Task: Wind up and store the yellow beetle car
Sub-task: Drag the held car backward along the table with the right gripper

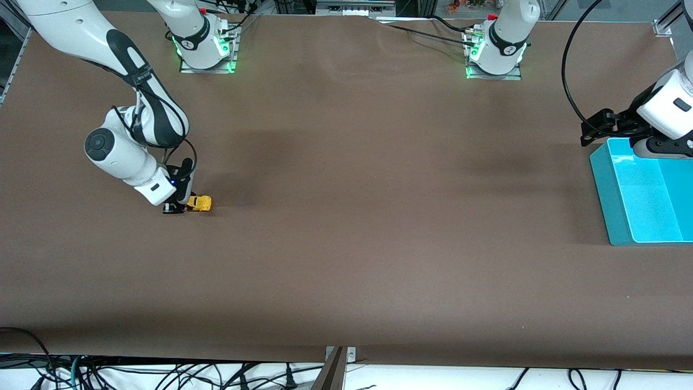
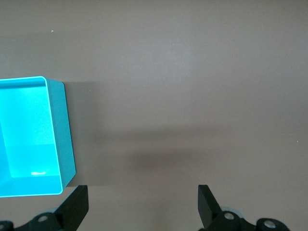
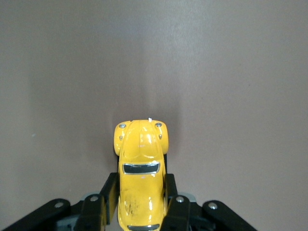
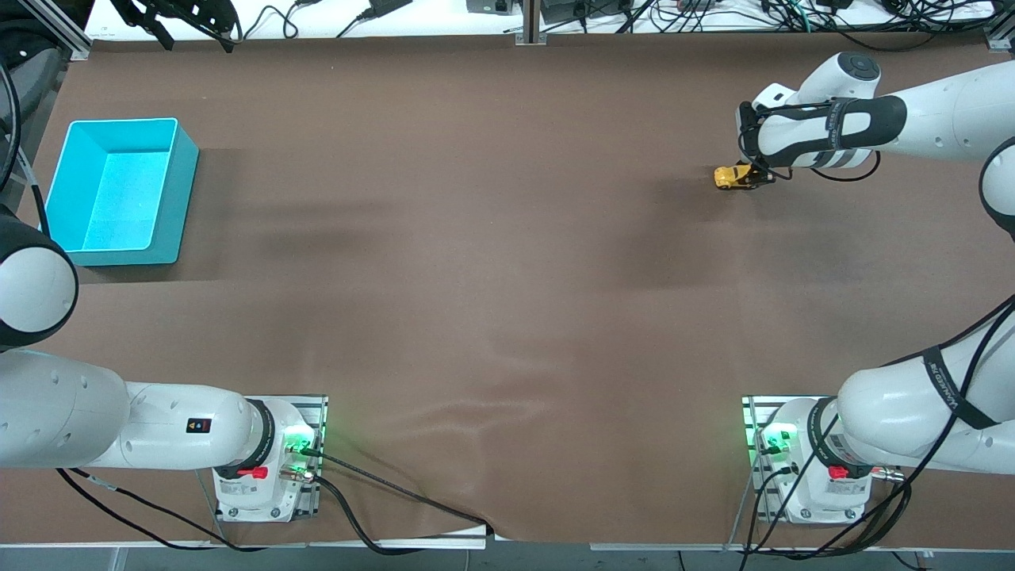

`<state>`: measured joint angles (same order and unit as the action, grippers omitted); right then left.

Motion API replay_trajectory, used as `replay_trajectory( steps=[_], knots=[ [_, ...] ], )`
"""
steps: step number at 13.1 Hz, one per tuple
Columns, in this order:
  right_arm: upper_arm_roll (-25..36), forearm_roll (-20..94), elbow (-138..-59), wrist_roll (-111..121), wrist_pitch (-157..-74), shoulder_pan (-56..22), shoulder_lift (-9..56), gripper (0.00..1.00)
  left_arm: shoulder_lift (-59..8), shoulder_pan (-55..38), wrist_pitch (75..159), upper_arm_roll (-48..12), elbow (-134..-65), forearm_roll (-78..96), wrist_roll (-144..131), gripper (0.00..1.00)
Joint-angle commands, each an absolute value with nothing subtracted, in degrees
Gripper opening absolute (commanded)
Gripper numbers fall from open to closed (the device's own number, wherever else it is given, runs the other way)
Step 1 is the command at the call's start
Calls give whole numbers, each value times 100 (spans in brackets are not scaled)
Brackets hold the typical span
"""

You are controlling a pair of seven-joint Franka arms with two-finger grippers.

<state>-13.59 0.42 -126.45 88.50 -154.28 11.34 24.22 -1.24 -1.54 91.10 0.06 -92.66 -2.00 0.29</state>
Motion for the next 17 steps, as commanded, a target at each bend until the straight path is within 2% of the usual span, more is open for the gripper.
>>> replay_trajectory(
  steps=[1, 11, 17],
  knots=[
    [-1450, 44, -12788, 9210, -15574, 1432, 2496, 17, -229, -132, 8956, -9, -9044, -132, -26, 100],
    [-1459, 44, -12858, 10449, -15574, 2188, 2689, 17, -237, -132, 8947, -9, -9044, -132, -26, 100],
    [-1468, 35, -12823, 11257, -15565, 2899, 2812, 17, -237, -132, 8947, -9, -9035, -132, -18, 100]
  ],
)
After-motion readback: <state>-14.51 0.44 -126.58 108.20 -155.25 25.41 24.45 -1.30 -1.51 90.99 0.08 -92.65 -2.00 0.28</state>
